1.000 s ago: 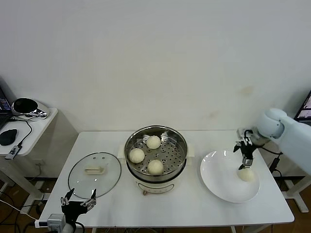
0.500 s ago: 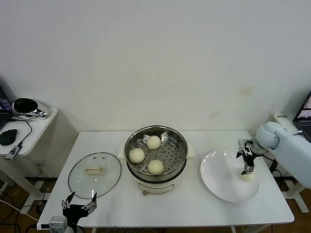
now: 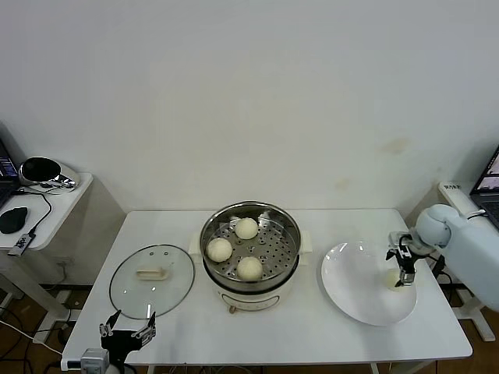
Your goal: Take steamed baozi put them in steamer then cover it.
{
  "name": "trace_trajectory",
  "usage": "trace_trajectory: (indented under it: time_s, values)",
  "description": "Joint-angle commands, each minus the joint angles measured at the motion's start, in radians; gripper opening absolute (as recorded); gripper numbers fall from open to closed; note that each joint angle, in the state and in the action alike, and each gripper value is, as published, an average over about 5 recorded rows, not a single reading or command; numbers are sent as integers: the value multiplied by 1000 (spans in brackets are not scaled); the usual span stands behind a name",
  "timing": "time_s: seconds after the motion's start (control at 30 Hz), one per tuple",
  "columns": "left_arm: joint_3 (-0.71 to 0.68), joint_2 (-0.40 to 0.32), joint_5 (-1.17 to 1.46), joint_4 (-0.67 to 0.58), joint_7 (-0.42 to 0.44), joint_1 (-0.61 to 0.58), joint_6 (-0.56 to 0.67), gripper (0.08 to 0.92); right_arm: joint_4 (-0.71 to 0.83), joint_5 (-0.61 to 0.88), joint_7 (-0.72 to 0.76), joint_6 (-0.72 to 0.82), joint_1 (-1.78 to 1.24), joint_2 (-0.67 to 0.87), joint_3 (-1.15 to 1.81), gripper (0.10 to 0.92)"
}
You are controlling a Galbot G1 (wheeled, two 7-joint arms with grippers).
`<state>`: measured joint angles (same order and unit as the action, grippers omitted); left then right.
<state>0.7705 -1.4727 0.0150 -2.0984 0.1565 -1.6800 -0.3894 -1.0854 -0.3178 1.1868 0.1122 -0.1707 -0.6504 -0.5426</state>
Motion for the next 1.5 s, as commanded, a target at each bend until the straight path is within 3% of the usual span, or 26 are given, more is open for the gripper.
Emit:
trace_trajectory:
  time_s: [0.03, 0.57, 0.67, 0.87, 1.03, 1.3, 1.5]
  values:
    - [-2, 1, -2, 6, 0, 1, 0, 823, 21, -42, 10, -22, -27, -6, 28, 823]
    - [-2, 4, -2, 17, -1, 4, 0, 823, 29, -40, -21, -11, -40, -14, 36, 808]
    - [-3, 3, -2, 20, -1, 5, 1, 823, 27, -38, -22, -8, -42, -13, 36, 768]
    - [-5, 3, -4, 20, 0, 9, 0, 823, 16, -18, -17, 2, -32, -6, 33, 610]
    - [-9, 5, -5, 28, -2, 17, 2, 823, -37, 62, -8, 47, 22, 28, -9, 539]
    - [-5, 11, -13, 29, -5, 39, 8, 823, -158, 280, 20, 132, 363, 81, -294, 527]
    - [-2, 19, -16, 16, -7, 49, 16, 823, -220, 492, 40, 196, 669, 4, -556, 531]
